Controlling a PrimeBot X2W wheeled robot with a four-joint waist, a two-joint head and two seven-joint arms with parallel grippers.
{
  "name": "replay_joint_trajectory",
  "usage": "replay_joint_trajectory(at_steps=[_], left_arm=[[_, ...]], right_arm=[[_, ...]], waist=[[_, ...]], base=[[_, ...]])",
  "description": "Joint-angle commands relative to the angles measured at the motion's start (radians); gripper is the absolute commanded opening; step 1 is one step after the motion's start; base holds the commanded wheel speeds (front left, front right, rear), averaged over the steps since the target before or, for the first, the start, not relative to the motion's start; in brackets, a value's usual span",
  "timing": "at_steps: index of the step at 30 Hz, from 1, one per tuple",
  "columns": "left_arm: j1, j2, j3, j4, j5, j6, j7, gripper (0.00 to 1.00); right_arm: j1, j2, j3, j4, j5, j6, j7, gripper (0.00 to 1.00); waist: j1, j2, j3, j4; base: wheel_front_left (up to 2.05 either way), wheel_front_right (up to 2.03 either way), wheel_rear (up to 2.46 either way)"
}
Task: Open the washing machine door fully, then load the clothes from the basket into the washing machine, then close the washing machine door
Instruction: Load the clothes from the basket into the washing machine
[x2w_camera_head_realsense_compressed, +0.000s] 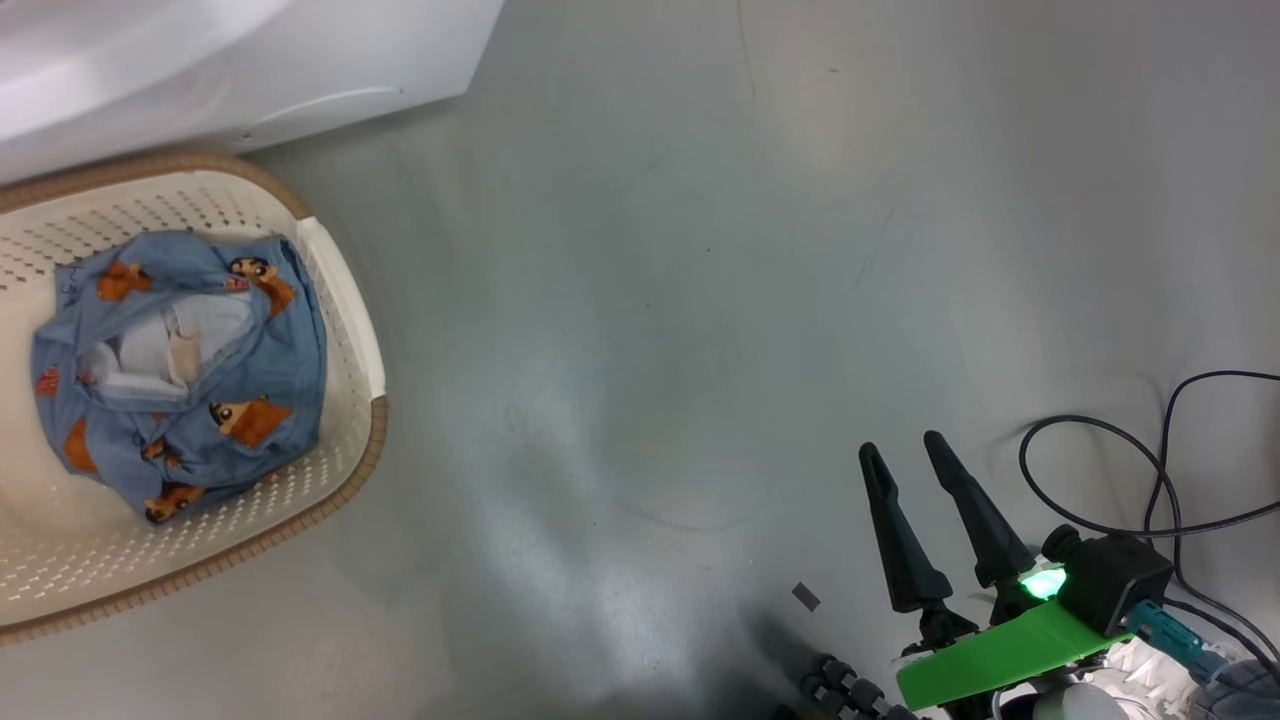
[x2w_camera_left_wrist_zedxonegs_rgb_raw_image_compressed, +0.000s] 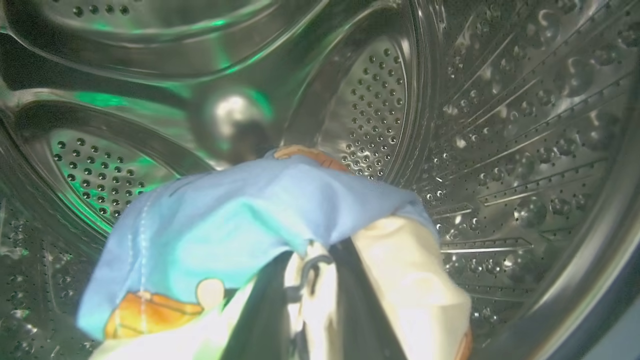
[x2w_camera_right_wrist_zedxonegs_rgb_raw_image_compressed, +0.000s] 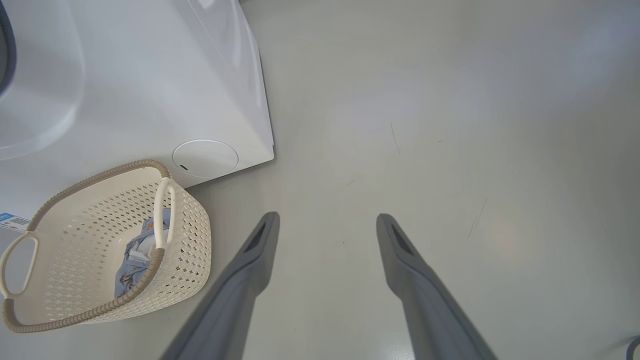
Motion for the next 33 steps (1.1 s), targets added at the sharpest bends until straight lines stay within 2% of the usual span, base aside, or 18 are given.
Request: replay_joint_trajectory(at_steps=[1,6,13,17,20,22,27,33], left_arm=[[-0.030,0.046,0.011,-0.044,-0.003,0.005,-0.005,0.00],[-0.032,0.040,0.009,-0.073,0.007,0.013,-0.005,0.00],[-0.045,0.060,-0.025,0.074,0.046,0.030,-0.005,0.00],[-0.064,0.052,-0.035,0.155,0.046,0.041,-0.005,0.00],[-0.088,0.048,-0.043,0.235,0.046,0.042,-0.003,0.38],[-0.108,0.046,-0.049,0.282,0.047,0.045,0.000,0.98],[-0.151,0.032,-0.054,0.381,0.039,0.059,0.024,1.00],[-0.164,-0.006,-0.034,0.472,0.008,0.110,0.086,1.00]], right_arm=[[0.006,-0.012,0.023,-0.020,0.003,0.002,-0.005,1.00],[0.017,-0.012,0.035,-0.022,0.007,0.002,-0.005,1.00],[0.037,-0.012,0.052,-0.022,0.015,0.002,-0.005,1.00],[0.047,-0.012,0.051,-0.018,0.018,0.002,-0.005,1.00],[0.052,-0.012,0.050,-0.015,0.019,0.002,-0.005,1.00],[0.055,-0.012,0.050,-0.015,0.020,0.002,-0.005,1.00],[0.058,-0.012,0.048,-0.012,0.026,0.002,-0.005,1.00],[0.063,-0.012,0.040,-0.006,0.026,0.002,-0.005,1.00]], waist=[[0.0000,0.0000,0.004,-0.001],[0.0000,0.0000,0.005,-0.012],[0.0000,0.0000,-0.003,-0.032],[0.0000,0.0000,-0.012,-0.034],[0.0000,0.0000,-0.022,-0.034],[0.0000,0.0000,-0.029,-0.032],[0.0000,0.0000,-0.044,-0.028],[0.0000,0.0000,-0.065,-0.012]], base=[[0.00,0.00,0.00],[0.00,0.00,0.00],[0.00,0.00,0.00],[0.00,0.00,0.00],[0.00,0.00,0.00],[0.00,0.00,0.00],[0.00,0.00,0.00],[0.00,0.00,0.00]])
